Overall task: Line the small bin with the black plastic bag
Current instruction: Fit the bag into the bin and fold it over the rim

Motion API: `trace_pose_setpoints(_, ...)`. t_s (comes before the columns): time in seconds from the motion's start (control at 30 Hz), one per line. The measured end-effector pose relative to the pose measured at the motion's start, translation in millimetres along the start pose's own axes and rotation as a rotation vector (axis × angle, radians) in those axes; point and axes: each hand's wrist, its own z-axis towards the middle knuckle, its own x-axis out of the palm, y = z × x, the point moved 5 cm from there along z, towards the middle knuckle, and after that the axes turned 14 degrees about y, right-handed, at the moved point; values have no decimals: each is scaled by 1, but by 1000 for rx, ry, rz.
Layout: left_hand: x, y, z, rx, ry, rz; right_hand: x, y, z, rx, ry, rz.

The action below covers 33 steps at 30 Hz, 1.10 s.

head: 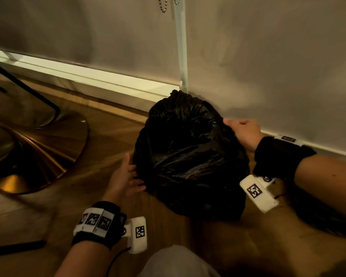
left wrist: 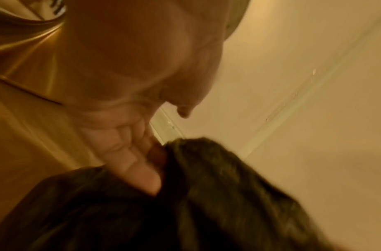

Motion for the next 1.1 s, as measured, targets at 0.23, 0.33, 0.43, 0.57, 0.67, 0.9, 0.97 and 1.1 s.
trace_pose_setpoints(0.23,15,-1,1,-111,184,131,26,-45,-53,449,253,149)
trace_pose_setpoints(0.33,-3,-4,-4,26,-30,147,27,-27,-56,364,207,310)
trace_pose_setpoints(0.43,-2,4,-16,-2,-87,116,22,-25,-57,262,141,499)
trace_pose_setpoints(0.57,44,16,-15,-111,260,-146,46,-42,-57,361,262,583)
trace_pose_setpoints(0.67,46,12,-8,23,207,-277,45,-48,-53,317,289,611)
trace_pose_setpoints(0.9,13,2,-17,221,281,-547,20,-58,-41,143,340,993)
trace_pose_setpoints(0.97,19,3,-18,196,300,-580,27,-62,-43,169,314,996)
trace_pose_setpoints(1.1,27,4,-19,79,281,-499,32,-61,-43,188,302,913)
